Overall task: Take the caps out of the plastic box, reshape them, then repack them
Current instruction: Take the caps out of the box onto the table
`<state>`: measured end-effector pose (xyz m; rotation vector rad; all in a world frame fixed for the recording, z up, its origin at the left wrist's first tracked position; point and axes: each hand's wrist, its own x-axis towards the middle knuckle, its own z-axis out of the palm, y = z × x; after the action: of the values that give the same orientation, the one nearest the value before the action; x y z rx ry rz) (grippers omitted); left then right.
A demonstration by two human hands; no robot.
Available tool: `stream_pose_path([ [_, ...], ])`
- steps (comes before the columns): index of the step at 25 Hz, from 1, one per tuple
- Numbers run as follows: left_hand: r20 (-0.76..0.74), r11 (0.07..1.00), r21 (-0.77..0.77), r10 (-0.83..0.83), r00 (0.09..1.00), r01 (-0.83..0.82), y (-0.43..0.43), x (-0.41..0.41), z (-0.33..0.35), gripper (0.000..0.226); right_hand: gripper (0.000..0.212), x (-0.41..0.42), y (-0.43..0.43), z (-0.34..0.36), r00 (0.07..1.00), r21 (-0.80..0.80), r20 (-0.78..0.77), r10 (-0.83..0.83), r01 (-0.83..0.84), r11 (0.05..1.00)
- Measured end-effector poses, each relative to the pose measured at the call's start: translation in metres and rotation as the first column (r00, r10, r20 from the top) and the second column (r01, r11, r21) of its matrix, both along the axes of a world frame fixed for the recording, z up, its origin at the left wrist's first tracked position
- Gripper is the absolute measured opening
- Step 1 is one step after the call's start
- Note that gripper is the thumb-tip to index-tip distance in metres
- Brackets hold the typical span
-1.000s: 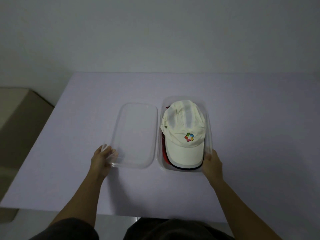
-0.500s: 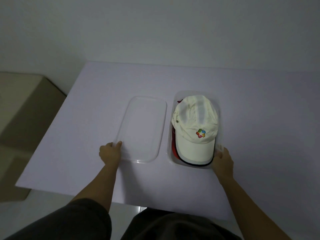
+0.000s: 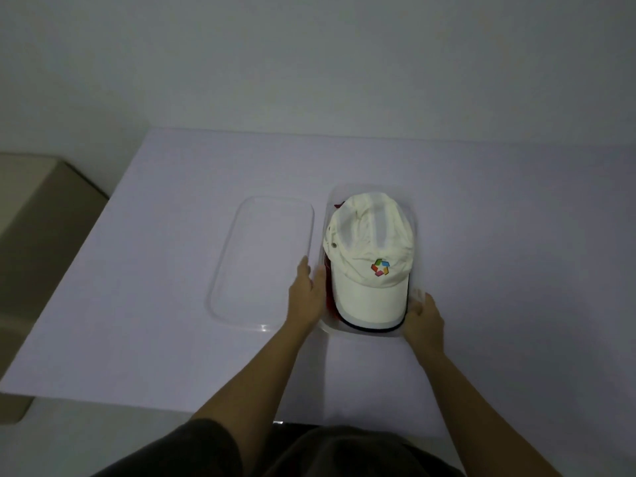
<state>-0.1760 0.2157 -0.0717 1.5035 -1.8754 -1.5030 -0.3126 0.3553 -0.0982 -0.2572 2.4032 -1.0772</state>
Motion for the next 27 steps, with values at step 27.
stream_pose_path([
  [27,0.108,0.983,-0.167,0.094,0.99,-0.075,0.014,-0.016,-0.018,0.04,0.025,-0.16,-0.026,0.105,0.821,-0.446,-0.496,-0.281,0.037,0.894],
])
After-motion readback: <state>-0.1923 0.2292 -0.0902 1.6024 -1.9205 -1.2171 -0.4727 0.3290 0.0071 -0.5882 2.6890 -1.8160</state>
